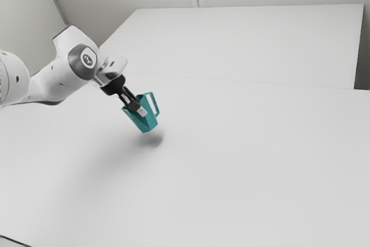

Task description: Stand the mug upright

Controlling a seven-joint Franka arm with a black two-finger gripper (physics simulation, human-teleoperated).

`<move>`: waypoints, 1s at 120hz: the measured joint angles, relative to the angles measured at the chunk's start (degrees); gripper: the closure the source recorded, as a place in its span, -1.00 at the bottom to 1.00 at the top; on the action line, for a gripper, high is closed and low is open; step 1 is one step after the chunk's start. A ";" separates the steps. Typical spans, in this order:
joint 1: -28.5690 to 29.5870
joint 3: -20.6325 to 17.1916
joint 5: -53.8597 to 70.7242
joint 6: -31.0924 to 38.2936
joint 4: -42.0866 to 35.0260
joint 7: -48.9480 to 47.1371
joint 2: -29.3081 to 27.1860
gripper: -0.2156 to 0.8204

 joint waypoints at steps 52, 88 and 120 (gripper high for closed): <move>-0.20 -2.08 6.57 5.78 -0.02 -10.71 2.50 0.93; -2.17 -2.14 10.57 6.88 -0.27 -16.47 2.35 0.93; -3.08 -2.53 12.68 7.72 -0.07 -21.01 4.49 0.93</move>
